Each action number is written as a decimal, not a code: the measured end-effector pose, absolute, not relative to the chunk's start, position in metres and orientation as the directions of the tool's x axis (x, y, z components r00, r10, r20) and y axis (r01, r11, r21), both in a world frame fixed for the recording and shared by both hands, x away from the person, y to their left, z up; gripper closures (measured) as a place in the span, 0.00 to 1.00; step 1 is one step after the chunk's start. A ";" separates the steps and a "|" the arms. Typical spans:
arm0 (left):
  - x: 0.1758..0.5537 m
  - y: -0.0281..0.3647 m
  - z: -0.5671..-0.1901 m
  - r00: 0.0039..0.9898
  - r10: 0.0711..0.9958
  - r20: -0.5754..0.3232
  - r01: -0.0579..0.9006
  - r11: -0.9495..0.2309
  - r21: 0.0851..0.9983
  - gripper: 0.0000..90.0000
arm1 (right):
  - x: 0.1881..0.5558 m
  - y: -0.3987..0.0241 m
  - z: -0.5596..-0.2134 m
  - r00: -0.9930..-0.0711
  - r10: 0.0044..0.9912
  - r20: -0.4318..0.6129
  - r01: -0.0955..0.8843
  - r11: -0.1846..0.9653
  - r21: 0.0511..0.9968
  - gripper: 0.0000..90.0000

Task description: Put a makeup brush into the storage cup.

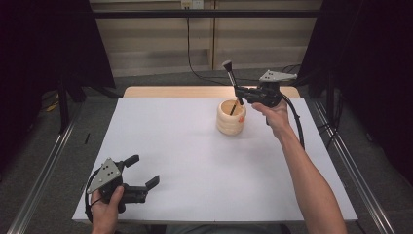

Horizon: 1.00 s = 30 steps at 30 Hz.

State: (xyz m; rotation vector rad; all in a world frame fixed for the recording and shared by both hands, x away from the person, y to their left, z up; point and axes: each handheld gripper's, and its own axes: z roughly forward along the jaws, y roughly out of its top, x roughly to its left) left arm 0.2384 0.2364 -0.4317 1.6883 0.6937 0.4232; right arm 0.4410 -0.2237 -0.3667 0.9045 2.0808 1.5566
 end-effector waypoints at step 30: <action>0.239 0.235 -0.433 0.755 0.648 -0.095 0.228 -0.124 0.966 0.01 | 0.452 -0.208 -0.398 -0.707 0.704 0.076 0.310 0.212 0.927 0.89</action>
